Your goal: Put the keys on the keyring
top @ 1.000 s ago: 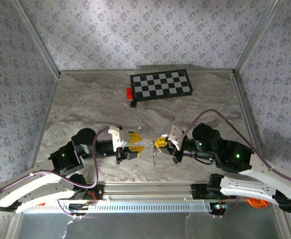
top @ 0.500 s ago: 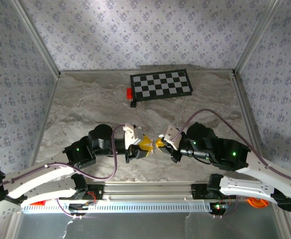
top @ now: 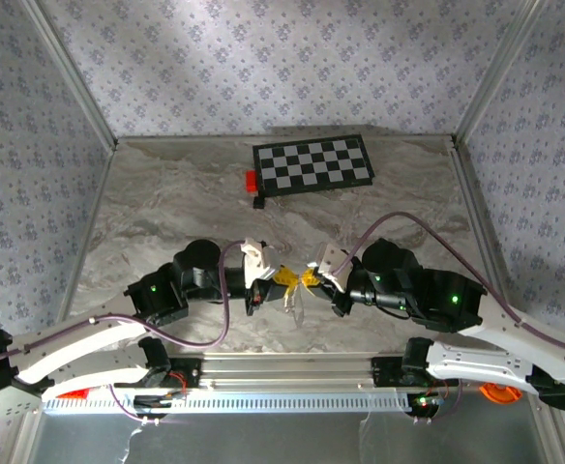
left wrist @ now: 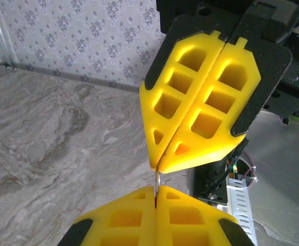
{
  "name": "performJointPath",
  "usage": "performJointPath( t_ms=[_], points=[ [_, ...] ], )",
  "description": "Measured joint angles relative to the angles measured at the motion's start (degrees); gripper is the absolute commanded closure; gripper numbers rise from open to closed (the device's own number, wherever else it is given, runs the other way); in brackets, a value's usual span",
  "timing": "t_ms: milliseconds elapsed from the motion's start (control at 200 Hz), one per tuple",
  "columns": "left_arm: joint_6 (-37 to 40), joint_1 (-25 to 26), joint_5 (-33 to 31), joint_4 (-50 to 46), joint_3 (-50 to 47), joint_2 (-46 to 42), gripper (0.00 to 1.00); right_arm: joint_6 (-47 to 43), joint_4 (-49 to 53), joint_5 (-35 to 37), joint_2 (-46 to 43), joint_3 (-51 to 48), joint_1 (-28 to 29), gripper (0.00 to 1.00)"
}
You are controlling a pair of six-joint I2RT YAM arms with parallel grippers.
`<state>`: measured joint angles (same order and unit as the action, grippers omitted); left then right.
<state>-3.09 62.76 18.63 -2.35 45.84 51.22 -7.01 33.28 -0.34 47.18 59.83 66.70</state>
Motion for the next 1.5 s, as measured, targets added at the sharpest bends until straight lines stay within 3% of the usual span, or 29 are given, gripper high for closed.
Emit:
performJointPath(
  t_ms=[185, 300, 395, 620, 950, 1499],
  points=[
    [0.04, 0.0, 0.02, 0.0, 0.0, -0.09, 1.0, 0.02, 0.0, 0.02, -0.04, 0.0, 0.31, 0.99],
    [0.07, 0.02, 0.0, 0.83, -0.22, -0.68, 1.0, 0.52, -0.09, 0.07, -0.33, 0.0, 0.59, 0.54],
    [0.11, 0.02, 0.02, 2.47, -0.72, -2.1, 1.0, 0.92, -0.02, -0.57, -1.55, 0.0, 0.74, 0.42],
    [0.26, 0.04, 4.83, 5.55, -1.16, -4.92, 1.0, 3.19, -0.15, -4.98, -7.54, -0.72, 0.59, 0.53],
    [0.22, 0.04, 11.61, 8.85, -1.29, -5.84, 1.0, 3.78, -5.29, -14.38, -7.13, -3.3, 0.35, 0.54],
    [2.45, 0.04, 11.58, 6.47, -1.33, -5.86, 1.0, 5.18, -13.27, -17.05, -6.54, -6.19, 0.31, 0.73]
  ],
)
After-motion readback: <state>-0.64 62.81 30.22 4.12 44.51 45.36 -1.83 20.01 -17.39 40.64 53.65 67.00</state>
